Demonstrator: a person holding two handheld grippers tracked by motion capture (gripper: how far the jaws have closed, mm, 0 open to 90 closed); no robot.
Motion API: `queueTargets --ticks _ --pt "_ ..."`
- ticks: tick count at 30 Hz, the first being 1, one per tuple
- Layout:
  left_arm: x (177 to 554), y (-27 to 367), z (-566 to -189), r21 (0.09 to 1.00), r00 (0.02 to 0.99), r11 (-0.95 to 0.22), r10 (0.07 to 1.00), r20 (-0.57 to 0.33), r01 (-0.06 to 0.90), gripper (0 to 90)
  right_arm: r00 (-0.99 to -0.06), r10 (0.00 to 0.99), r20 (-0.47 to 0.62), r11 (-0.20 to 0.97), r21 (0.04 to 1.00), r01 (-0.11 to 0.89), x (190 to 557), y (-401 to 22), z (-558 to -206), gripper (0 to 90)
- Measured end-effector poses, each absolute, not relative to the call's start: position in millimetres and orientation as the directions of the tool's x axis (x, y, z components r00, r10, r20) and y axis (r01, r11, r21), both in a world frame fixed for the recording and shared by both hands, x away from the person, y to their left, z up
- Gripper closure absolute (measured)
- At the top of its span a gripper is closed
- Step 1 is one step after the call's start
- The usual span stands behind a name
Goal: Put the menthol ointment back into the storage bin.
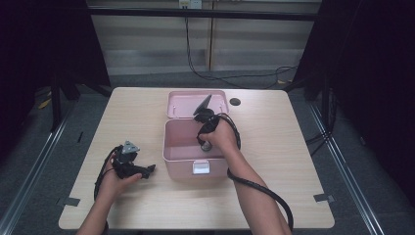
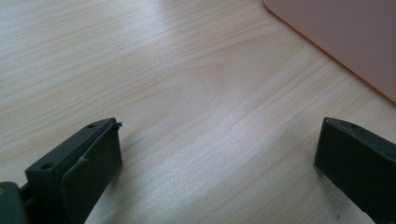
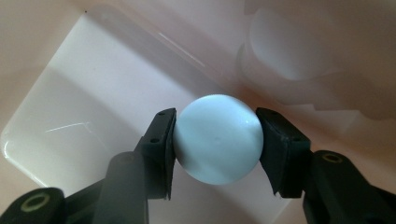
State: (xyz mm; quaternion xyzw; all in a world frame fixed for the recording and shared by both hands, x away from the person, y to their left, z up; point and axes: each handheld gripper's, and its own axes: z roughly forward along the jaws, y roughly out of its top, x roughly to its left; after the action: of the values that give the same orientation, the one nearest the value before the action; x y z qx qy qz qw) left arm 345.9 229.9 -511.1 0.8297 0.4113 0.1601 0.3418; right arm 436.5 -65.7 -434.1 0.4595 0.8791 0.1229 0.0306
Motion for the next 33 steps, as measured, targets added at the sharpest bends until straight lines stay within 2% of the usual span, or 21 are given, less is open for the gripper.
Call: queueTargets --ticks 20,33 --pt "345.9 230.0 -511.1 0.698 0.612 -0.43 0.791 -0.015 0.573 0.0 -0.585 0.809 0.055 0.554 0.26 0.791 433.8 -65.6 -429.3 45.1" --pt "345.9 230.0 -511.1 0.698 0.612 -0.43 0.791 -0.015 0.573 0.0 -0.609 0.791 0.058 0.571 0.287 0.769 426.0 -70.5 -409.1 43.3"
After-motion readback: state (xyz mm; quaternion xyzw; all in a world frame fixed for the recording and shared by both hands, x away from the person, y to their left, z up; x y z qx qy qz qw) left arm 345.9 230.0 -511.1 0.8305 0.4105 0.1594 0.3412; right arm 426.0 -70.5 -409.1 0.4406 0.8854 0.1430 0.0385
